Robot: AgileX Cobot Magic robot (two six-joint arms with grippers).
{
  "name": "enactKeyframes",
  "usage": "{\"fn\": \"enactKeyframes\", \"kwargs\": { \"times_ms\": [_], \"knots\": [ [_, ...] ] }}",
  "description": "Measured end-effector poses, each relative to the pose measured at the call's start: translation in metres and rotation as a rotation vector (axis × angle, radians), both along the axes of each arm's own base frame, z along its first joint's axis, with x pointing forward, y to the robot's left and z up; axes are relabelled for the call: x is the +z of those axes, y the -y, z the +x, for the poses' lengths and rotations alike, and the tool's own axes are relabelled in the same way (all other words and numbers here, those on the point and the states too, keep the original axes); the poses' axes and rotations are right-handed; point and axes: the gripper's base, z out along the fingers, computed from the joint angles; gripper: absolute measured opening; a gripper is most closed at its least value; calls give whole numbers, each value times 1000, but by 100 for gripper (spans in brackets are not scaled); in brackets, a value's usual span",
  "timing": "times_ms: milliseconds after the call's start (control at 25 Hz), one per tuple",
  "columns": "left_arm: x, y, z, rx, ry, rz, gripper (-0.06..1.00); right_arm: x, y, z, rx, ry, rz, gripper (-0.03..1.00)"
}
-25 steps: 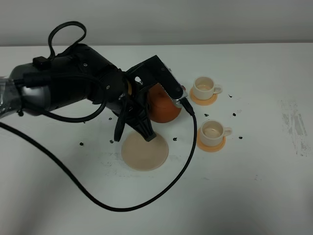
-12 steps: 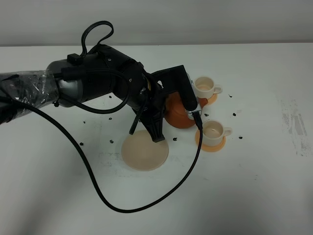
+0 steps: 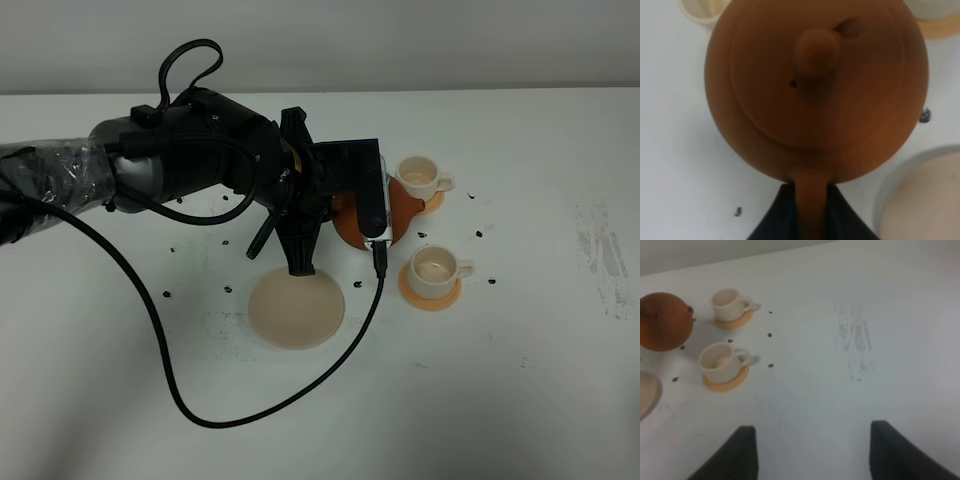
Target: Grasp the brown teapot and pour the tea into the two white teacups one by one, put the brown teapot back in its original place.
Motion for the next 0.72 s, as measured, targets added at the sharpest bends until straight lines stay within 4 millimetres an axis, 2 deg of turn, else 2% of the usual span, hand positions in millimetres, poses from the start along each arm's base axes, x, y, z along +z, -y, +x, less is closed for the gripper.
{"fn": "enactKeyframes", "kwargs": {
  "times_ms": [200, 520, 720],
  "knots": [
    [-3, -2, 3, -79, 41, 49, 12, 0, 0, 0, 0, 0, 0, 51],
    [-20, 3, 8, -129, 63, 77, 12, 0, 0, 0, 0, 0, 0, 51],
    [-20, 10, 6, -156, 98, 67, 12, 0, 0, 0, 0, 0, 0, 51]
  ]
}}
